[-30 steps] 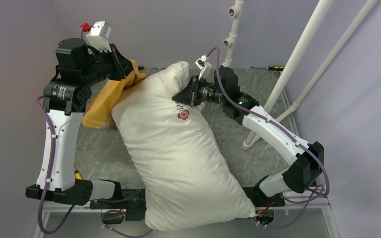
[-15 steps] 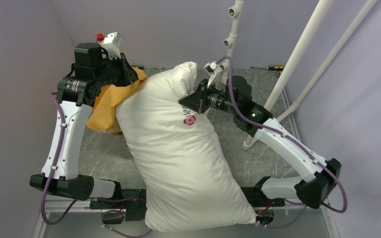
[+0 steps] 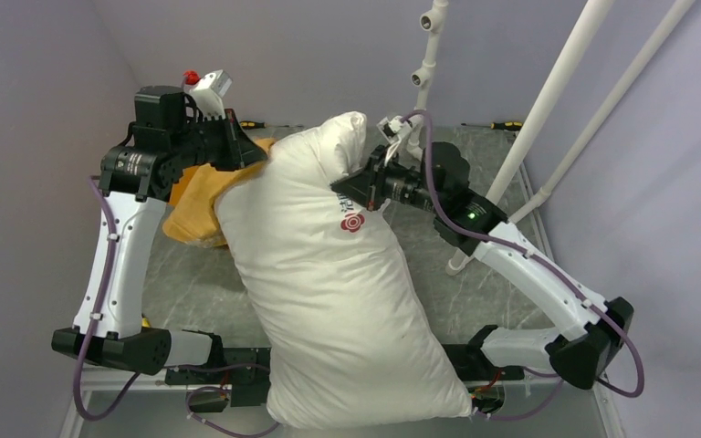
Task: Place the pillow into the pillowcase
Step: Stuff the pillow into the pillowcase.
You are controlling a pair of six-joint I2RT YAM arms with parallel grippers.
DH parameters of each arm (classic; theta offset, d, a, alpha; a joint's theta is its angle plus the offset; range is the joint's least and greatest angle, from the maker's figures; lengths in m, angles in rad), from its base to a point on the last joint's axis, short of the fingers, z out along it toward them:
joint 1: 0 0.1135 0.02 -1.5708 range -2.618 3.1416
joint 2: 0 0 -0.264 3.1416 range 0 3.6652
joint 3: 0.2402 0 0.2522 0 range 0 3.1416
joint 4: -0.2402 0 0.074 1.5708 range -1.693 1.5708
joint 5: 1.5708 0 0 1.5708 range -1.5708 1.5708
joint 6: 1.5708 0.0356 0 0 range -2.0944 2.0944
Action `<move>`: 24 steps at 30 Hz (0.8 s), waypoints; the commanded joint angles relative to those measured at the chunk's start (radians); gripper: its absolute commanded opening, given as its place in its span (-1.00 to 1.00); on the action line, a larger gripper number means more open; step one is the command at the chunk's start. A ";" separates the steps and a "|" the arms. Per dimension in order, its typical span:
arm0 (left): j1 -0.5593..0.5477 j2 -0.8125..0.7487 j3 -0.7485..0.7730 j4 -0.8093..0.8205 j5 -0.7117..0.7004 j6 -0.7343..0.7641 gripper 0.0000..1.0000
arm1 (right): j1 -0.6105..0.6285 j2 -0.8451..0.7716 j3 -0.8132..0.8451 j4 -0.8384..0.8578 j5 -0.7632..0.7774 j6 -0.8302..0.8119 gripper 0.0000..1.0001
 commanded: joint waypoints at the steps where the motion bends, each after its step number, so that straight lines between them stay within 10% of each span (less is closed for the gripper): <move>1: -0.005 -0.040 0.036 0.101 0.246 -0.118 -1.00 | 0.039 0.053 0.041 0.170 -0.134 0.027 -1.00; 11: -0.004 -0.025 0.081 0.089 0.173 -0.200 -1.00 | 0.173 0.107 -0.015 0.247 -0.102 0.038 -1.00; 18: -0.004 -0.077 -0.052 0.143 0.161 -0.260 -1.00 | 0.221 -0.106 -0.257 0.389 0.210 0.053 -1.00; 24: -0.004 -0.082 -0.065 0.116 0.225 -0.249 -1.00 | 0.221 -0.126 -0.180 0.386 0.122 -0.007 -1.00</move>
